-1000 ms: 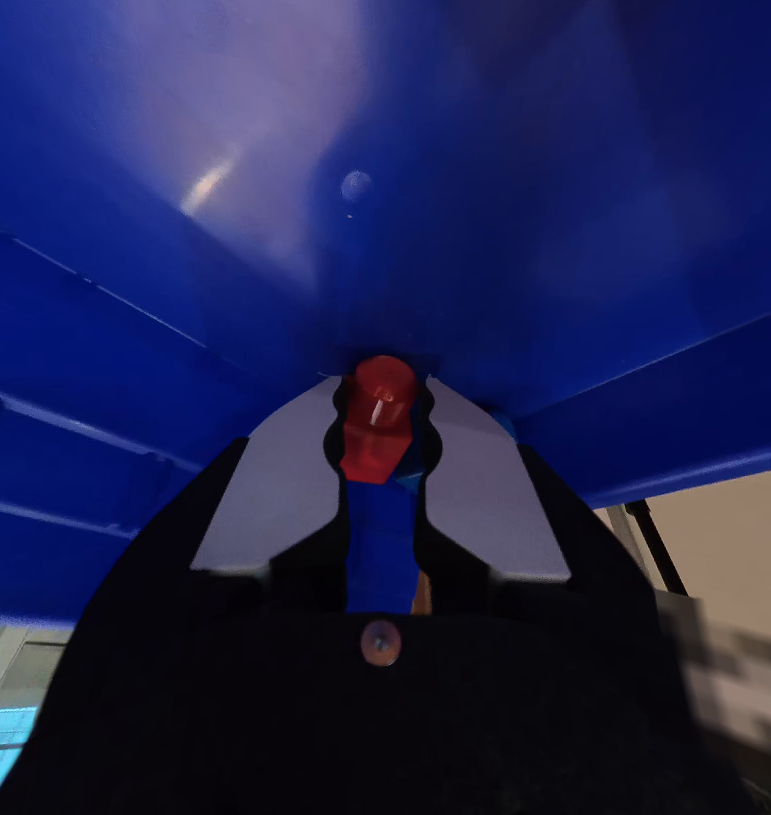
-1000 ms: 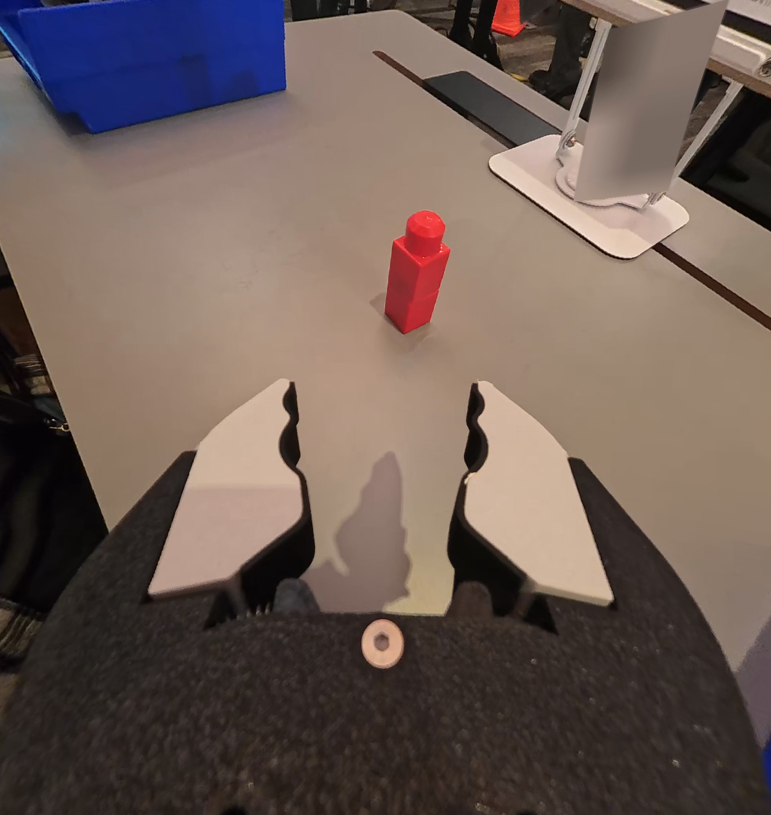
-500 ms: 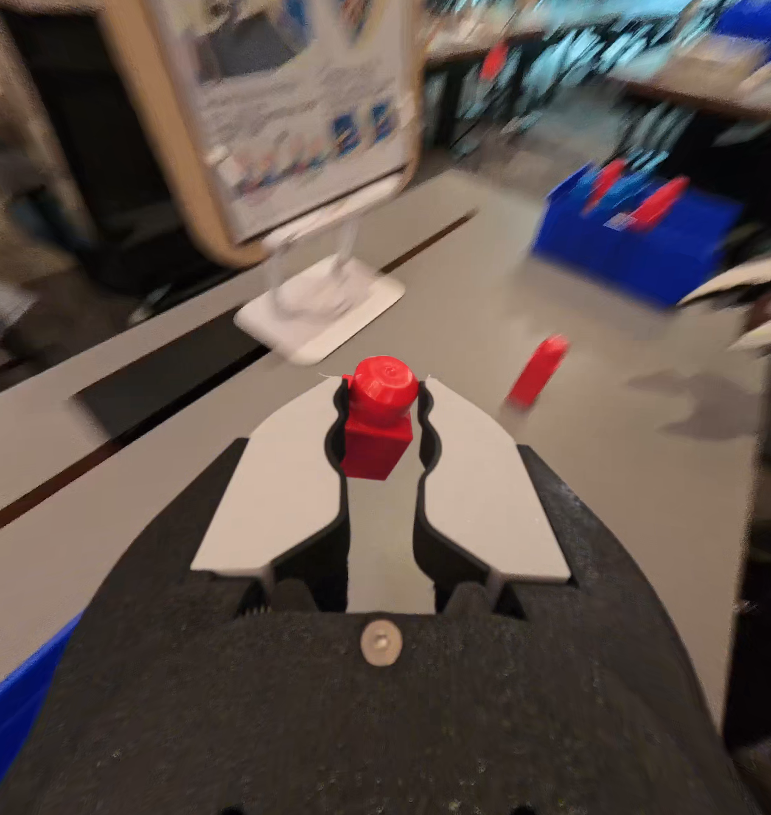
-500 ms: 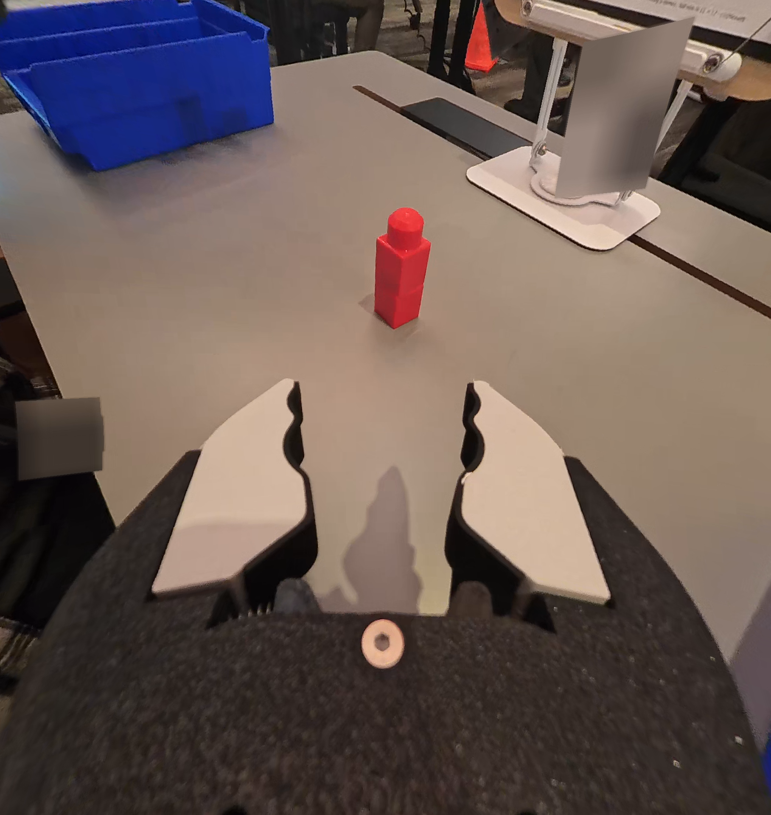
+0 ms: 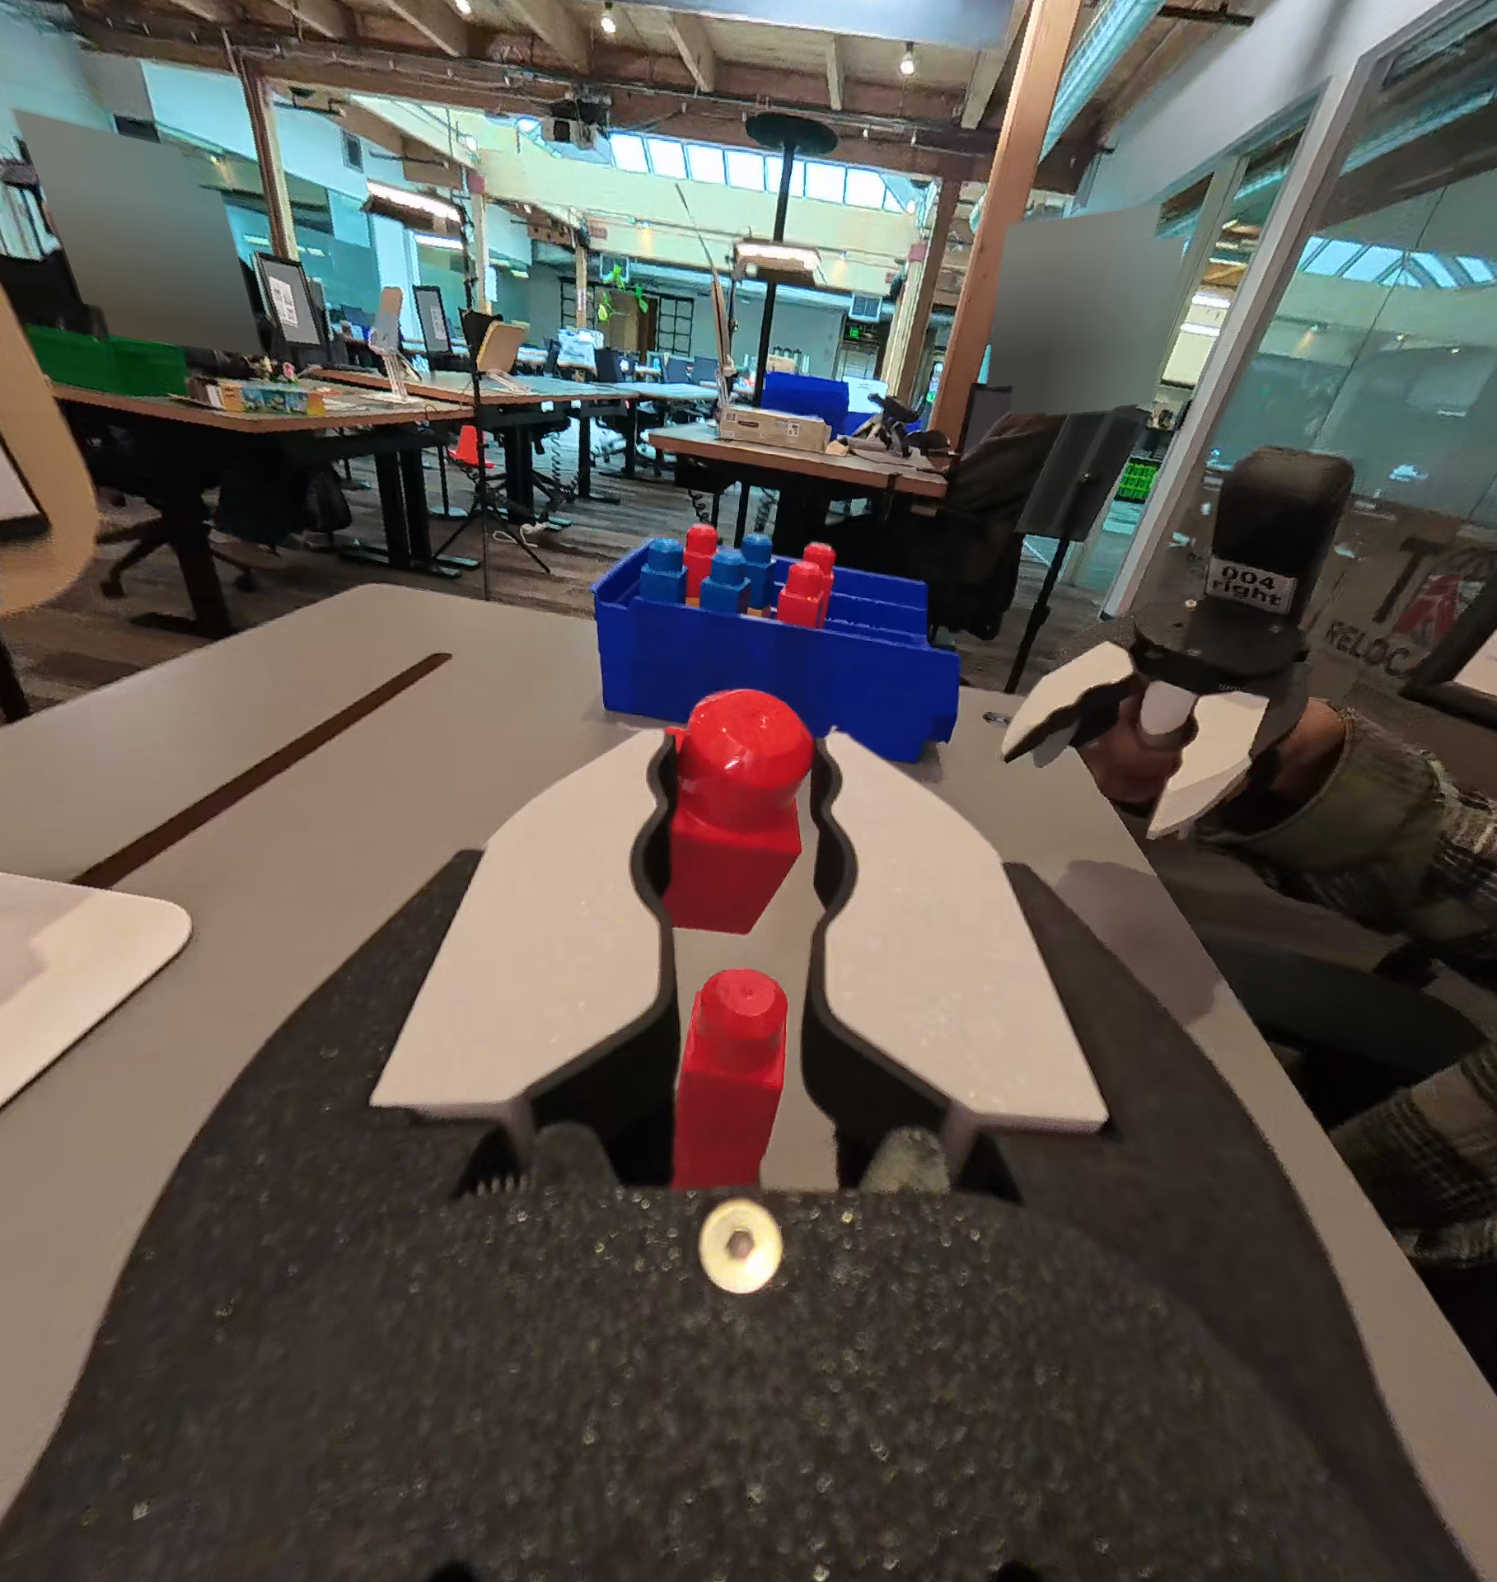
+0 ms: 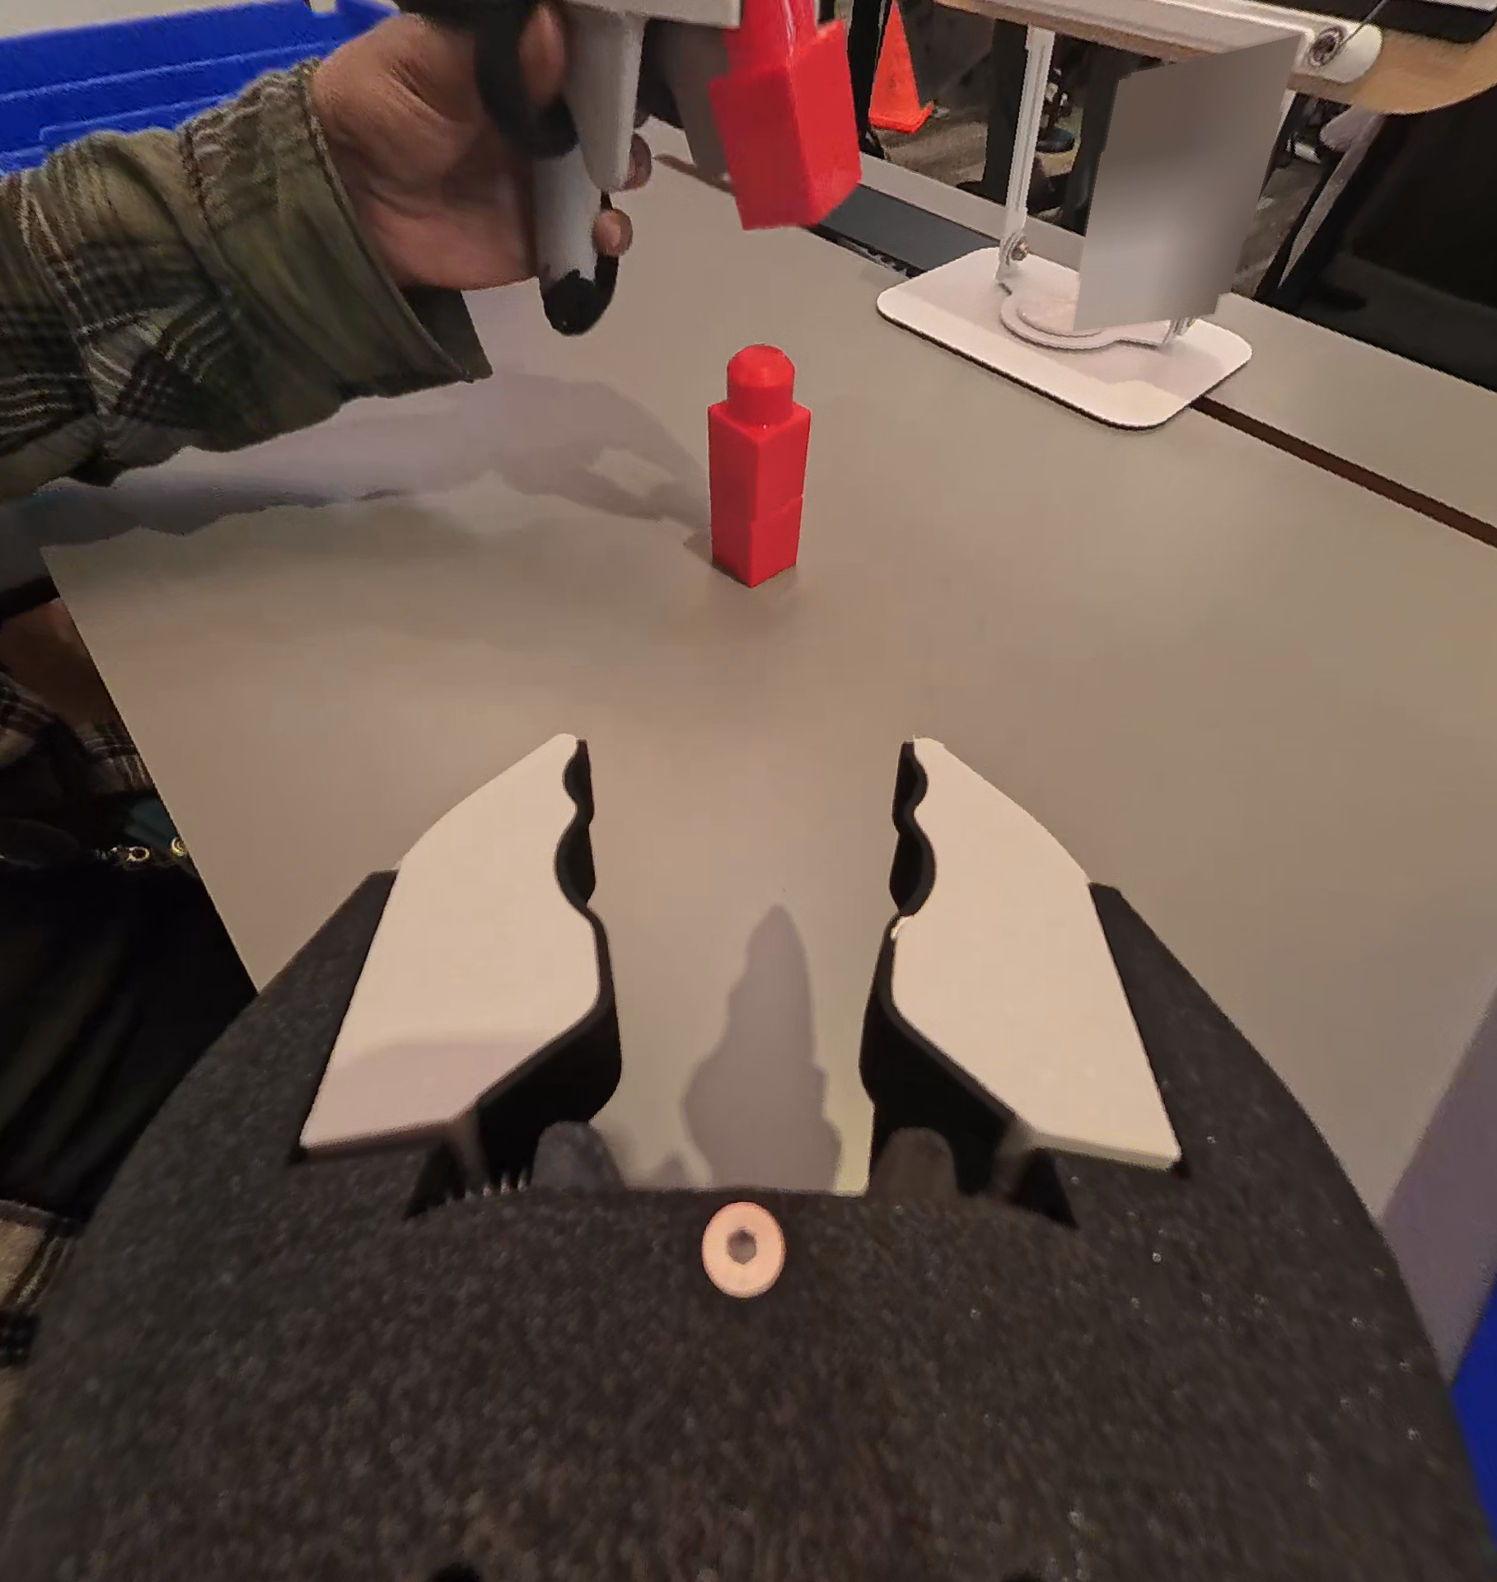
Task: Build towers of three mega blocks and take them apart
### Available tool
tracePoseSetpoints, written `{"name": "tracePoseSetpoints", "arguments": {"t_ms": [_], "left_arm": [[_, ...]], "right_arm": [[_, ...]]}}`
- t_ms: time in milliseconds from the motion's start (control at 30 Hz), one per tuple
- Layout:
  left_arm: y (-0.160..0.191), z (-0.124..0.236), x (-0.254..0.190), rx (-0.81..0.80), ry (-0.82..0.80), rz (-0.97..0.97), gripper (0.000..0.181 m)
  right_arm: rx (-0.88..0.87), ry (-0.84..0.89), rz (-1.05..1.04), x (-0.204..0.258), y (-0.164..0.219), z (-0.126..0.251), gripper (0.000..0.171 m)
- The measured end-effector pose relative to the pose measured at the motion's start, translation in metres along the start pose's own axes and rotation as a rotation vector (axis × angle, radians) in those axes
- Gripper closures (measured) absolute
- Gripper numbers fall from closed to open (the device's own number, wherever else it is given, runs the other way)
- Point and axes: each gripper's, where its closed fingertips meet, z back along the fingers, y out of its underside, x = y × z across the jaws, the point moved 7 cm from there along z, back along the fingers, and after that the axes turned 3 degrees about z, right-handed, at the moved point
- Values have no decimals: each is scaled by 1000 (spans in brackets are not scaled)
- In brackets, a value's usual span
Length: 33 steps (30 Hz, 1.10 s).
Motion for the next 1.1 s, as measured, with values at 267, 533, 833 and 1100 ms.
{"name": "tracePoseSetpoints", "arguments": {"t_ms": [267,533,833,1100], "left_arm": [[17,-5,0,132,16,24,152],[30,-11,-2,208,61,51,152],[39,-9,11,255,24,127,152],[30,-13,6,433,-63,115,153]], "right_arm": [[-3,-15,-15,-2,5,-3,105],[2,-31,-12,-1,5,-8,105],[10,-35,-4,2,5,-6,105],[-4,-45,-2,4,6,-10,106]]}}
